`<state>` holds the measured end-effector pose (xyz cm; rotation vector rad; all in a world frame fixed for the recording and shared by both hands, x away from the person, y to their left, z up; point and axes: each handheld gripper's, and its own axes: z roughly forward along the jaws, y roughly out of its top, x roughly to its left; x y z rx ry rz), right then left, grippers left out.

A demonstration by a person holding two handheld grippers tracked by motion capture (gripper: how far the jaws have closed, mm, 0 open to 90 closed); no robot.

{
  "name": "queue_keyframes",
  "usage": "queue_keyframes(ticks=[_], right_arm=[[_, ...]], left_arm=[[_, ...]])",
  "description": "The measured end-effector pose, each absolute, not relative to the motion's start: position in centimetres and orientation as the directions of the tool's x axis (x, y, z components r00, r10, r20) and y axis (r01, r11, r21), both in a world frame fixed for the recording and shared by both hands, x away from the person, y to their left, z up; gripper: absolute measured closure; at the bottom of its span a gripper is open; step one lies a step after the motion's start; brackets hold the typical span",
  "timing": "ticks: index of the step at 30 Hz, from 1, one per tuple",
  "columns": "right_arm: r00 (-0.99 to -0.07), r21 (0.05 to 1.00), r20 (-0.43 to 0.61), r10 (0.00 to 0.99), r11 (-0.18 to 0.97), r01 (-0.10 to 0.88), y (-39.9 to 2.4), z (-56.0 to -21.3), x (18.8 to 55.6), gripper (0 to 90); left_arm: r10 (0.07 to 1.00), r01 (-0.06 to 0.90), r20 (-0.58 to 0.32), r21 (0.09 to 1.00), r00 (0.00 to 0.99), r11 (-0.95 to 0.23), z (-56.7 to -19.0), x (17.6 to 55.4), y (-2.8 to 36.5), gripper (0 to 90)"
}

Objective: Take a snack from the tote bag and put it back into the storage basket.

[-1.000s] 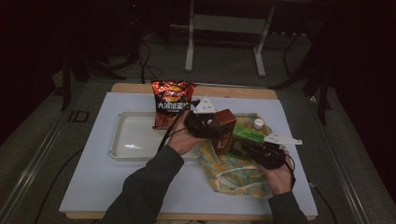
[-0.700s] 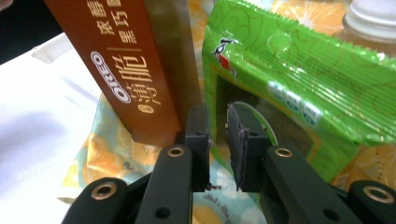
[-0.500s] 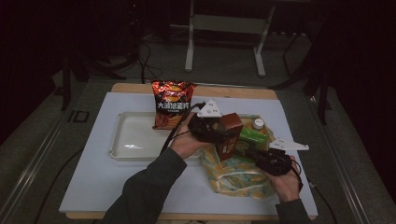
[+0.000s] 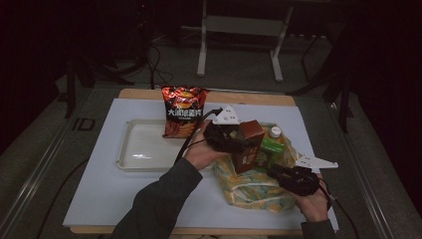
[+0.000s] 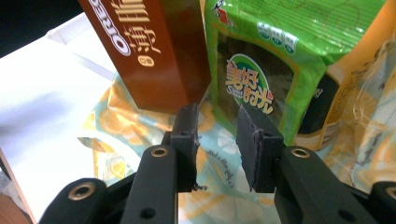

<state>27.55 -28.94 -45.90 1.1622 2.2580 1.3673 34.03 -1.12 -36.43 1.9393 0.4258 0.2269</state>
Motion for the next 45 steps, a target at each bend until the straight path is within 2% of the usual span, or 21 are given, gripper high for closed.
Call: queue_keyframes(ticks=[30, 45], right_arm=[[-0.666, 0.819, 0.184, 0.723, 0.262, 0.510, -29.0, -46.7, 27.3, 65.6], [-0.663, 0.818, 0.194, 0.723, 0.254, 0.516, -29.2, -46.8, 27.3, 64.9]], left_arm=[[0.328, 0.149, -0.039, 0.937, 0.944, -0.317, -33.1, 32.1, 0.1, 42.2], [0.355, 0.147, -0.022, 0.933, 0.935, -0.329, -33.2, 32.6, 2.3, 42.2]])
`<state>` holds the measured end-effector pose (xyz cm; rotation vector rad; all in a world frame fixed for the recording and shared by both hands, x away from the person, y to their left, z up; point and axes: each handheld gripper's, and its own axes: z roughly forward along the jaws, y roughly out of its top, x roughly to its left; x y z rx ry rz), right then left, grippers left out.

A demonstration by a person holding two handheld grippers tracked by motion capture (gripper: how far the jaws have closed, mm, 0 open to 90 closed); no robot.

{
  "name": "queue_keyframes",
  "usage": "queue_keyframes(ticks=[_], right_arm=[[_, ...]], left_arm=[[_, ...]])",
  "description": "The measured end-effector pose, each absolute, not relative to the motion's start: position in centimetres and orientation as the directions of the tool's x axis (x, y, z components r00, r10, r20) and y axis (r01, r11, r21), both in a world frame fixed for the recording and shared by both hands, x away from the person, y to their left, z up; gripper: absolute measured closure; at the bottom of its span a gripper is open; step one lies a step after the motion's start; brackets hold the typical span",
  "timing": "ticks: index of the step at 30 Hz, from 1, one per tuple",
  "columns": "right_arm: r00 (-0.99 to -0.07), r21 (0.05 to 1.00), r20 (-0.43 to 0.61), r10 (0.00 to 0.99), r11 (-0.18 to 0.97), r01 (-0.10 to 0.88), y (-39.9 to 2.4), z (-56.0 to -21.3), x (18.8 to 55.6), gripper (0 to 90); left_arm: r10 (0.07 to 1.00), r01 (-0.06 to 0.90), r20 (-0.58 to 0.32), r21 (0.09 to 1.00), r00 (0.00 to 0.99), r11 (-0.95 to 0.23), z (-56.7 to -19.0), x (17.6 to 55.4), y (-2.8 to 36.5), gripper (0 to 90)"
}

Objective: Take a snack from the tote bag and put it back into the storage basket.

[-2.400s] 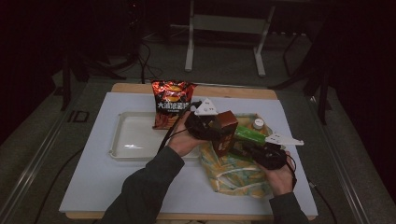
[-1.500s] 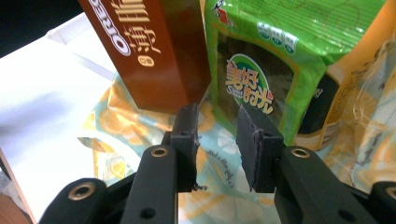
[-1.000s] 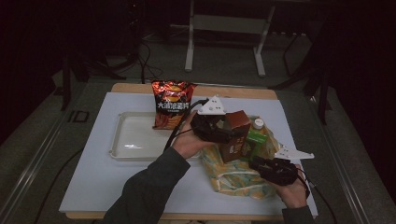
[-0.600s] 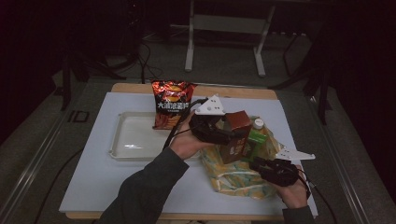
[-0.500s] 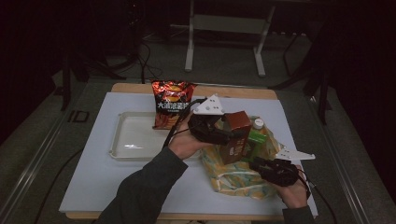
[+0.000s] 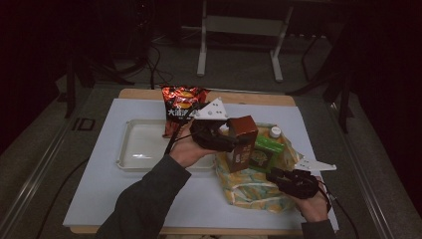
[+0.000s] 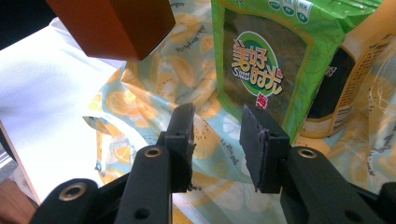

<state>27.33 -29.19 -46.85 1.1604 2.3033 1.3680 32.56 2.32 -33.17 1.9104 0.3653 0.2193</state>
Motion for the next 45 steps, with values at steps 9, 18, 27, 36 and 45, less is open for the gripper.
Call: queue_keyframes(ticks=[9, 18, 27, 36, 45], right_arm=[[-0.659, 0.817, 0.199, 0.725, 0.248, 0.520, -29.4, -46.8, 27.3, 64.8], [-0.660, 0.819, 0.196, 0.725, 0.250, 0.517, -29.5, -46.8, 27.3, 64.5], [-0.660, 0.820, 0.194, 0.726, 0.249, 0.515, -29.6, -46.8, 27.3, 64.3], [-0.657, 0.824, 0.194, 0.728, 0.243, 0.513, -29.9, -46.7, 27.2, 64.0], [-0.654, 0.823, 0.196, 0.731, 0.240, 0.515, -30.0, -46.7, 27.2, 63.7]], left_arm=[[0.363, 0.144, -0.023, 0.939, 0.932, -0.312, -33.0, 32.7, 3.9, 42.3], [0.358, 0.130, -0.019, 0.949, 0.933, -0.289, -33.2, 33.1, 5.8, 42.3], [0.376, 0.135, -0.014, 0.945, 0.926, -0.299, -33.6, 33.5, 6.9, 42.3], [0.387, 0.125, 0.007, 0.941, 0.922, -0.314, -33.6, 33.6, 7.9, 42.3], [0.403, 0.120, 0.020, 0.940, 0.915, -0.321, -33.7, 33.9, 9.2, 42.3]])
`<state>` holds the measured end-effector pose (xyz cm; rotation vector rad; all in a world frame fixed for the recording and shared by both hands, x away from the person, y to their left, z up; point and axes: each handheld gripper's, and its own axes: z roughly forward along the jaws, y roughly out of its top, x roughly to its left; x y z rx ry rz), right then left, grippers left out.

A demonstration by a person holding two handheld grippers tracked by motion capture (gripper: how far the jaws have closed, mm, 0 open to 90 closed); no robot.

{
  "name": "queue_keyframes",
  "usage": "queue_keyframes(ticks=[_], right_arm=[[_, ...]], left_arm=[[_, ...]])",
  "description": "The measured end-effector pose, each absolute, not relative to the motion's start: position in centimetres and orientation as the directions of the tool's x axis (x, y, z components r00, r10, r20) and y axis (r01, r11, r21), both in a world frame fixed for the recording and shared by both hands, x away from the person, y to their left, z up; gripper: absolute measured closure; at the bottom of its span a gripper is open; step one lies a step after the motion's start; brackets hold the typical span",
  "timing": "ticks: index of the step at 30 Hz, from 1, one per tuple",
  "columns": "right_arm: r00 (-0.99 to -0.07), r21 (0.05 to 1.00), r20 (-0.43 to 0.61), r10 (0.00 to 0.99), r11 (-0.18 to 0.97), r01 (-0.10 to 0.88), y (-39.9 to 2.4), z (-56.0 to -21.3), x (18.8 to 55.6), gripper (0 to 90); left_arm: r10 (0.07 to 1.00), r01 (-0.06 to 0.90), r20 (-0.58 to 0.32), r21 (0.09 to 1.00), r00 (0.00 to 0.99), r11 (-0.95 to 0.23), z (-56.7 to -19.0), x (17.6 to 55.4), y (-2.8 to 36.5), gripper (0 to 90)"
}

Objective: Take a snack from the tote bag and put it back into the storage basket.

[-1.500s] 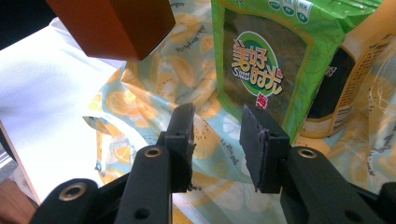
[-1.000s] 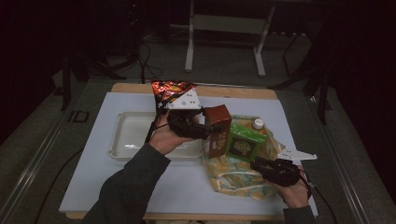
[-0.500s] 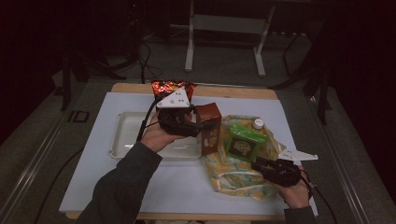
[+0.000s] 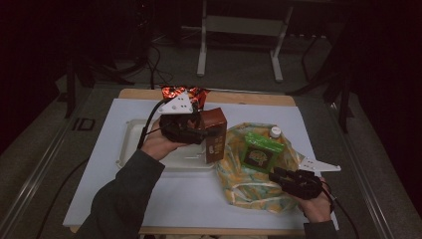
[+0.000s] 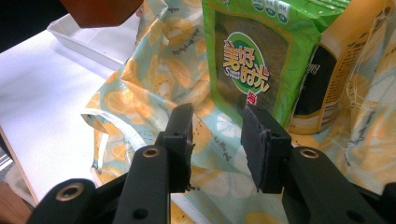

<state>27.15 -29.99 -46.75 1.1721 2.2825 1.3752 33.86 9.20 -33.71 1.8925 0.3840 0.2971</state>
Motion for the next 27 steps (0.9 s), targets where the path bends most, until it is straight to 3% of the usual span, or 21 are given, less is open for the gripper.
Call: queue_keyframes(ticks=[27], right_arm=[[-0.651, 0.819, 0.201, 0.732, 0.239, 0.522, -30.1, -47.0, 27.2, 63.3]], left_arm=[[0.497, 0.152, 0.082, 0.898, 0.864, -0.414, -35.2, 35.9, 13.6, 42.3]])
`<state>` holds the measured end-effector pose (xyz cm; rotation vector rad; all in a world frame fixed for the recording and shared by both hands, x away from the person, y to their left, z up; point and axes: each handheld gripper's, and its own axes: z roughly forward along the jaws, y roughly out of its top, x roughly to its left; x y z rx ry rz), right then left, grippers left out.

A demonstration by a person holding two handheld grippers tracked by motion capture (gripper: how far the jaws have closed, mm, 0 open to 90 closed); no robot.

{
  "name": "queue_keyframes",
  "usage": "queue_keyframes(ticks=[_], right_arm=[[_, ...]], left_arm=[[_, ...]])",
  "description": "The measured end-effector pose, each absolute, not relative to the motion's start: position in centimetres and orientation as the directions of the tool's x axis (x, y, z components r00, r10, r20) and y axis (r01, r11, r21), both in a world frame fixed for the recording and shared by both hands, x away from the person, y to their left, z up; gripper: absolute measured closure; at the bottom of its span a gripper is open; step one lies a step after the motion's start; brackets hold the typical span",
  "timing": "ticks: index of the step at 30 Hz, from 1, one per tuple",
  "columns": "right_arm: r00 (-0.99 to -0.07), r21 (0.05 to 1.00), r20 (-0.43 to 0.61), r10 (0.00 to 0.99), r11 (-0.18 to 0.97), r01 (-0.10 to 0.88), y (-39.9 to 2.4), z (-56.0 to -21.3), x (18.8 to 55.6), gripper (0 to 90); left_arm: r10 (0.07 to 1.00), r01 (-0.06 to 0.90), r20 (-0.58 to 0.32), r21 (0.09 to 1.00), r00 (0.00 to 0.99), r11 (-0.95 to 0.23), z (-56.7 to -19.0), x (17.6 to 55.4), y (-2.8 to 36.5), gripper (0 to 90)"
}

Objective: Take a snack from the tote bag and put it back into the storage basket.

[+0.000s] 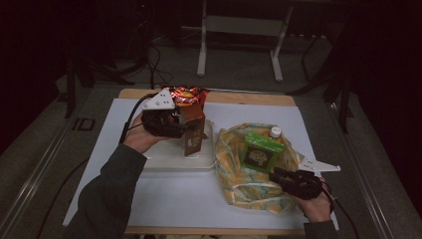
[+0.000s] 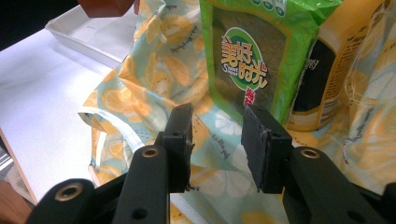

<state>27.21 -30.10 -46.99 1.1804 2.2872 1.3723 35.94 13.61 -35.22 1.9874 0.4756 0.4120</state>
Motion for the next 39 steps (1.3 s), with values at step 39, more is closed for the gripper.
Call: queue_keyframes(ticks=[39], right_arm=[[-0.655, 0.824, 0.213, 0.725, 0.228, 0.520, -30.2, -46.8, 27.2, 62.3]], left_arm=[[0.449, 0.251, 0.090, 0.723, 0.889, -0.643, -39.4, 37.4, 14.1, 41.6]])
